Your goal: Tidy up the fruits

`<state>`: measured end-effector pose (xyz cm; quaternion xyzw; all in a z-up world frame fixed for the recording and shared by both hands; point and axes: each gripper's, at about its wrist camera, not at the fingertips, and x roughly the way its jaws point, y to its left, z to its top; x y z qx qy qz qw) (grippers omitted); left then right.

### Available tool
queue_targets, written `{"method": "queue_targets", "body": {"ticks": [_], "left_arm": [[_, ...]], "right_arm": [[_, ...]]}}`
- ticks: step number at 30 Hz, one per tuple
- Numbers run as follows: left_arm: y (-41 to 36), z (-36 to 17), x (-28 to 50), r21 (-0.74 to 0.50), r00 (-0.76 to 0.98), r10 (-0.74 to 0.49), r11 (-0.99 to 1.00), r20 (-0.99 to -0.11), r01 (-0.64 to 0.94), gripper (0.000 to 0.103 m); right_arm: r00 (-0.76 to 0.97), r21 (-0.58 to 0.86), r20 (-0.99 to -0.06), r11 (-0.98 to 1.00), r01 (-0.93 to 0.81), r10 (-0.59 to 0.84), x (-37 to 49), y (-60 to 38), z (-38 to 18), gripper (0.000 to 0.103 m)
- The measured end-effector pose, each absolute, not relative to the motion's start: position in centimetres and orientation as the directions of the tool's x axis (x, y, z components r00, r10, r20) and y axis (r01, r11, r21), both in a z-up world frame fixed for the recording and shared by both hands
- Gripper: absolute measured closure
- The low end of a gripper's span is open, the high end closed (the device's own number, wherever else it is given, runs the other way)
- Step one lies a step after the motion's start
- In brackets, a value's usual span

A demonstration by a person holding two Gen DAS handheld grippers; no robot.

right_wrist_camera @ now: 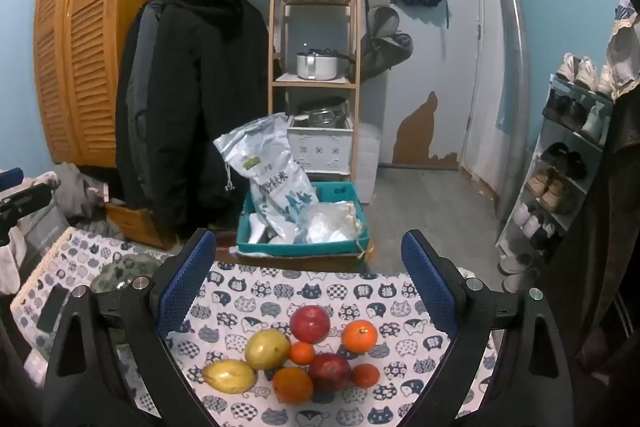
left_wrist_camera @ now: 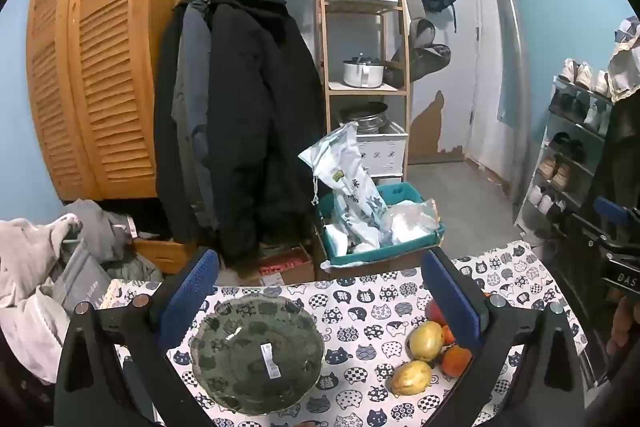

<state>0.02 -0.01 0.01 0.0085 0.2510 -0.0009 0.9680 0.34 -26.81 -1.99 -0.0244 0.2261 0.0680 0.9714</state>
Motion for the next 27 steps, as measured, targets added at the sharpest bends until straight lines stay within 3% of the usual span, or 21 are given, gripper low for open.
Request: {"method": "queue_targets", "body": {"ticks": [27], "left_arm": [[0.50, 0.21, -0.28, 0.000, 0.882, 0.010, 1.000, -0.471, -0.012, 0.001]], "right_arm": [[0.888, -0.029, -0.446, 0.990, -0.141, 0.113, 0.35, -26.67, -2.06, 0.011]]}}
